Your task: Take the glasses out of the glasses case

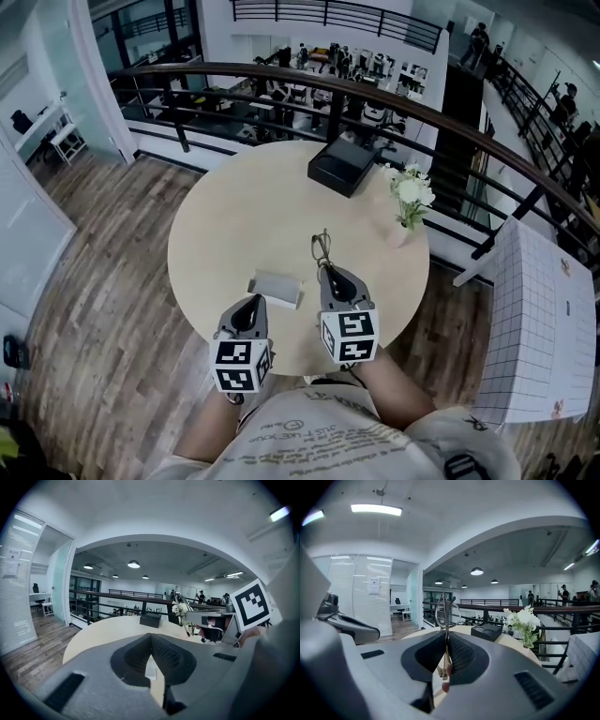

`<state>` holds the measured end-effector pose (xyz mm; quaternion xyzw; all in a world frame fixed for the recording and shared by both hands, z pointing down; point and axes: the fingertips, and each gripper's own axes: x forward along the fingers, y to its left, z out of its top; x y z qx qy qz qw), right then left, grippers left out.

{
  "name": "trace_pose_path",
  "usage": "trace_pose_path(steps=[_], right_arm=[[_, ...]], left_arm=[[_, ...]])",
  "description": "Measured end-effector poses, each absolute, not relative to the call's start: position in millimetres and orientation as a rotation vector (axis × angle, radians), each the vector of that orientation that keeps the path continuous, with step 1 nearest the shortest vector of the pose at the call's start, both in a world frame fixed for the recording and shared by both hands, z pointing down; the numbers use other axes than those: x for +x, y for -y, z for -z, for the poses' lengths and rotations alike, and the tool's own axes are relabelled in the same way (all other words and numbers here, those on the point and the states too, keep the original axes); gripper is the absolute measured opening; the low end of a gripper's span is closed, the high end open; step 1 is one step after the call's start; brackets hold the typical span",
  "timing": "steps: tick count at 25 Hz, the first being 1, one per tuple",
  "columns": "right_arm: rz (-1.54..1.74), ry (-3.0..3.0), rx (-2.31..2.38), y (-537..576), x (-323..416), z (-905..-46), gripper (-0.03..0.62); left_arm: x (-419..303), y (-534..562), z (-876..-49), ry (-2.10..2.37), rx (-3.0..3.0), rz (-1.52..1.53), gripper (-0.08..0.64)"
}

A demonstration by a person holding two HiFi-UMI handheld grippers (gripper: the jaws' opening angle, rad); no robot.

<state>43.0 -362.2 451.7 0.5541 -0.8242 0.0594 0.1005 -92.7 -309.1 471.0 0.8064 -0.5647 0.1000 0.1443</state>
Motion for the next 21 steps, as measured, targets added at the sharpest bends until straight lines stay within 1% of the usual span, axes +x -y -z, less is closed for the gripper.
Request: trace_pose_path(steps=[5, 8, 21], right_arm=[[-0.144, 2.41, 1.667, 369.8, 52.6, -451.3, 0.026], [-0.103, 2.402, 1.661, 359.3, 46.3, -452.8, 0.026], [-0.18, 2.439, 1.65, 343.2, 33.3, -459.6, 0.026]], left_arm=[[-79.4, 320.5, -467.2, 1.593, 2.363, -0.298, 0.009], [-81.8, 312.4, -469.2, 1.584, 2.369, -0.313, 0.009], [-93.1, 296.8, -478.4, 1.59, 2.351, -0.338, 0.009]])
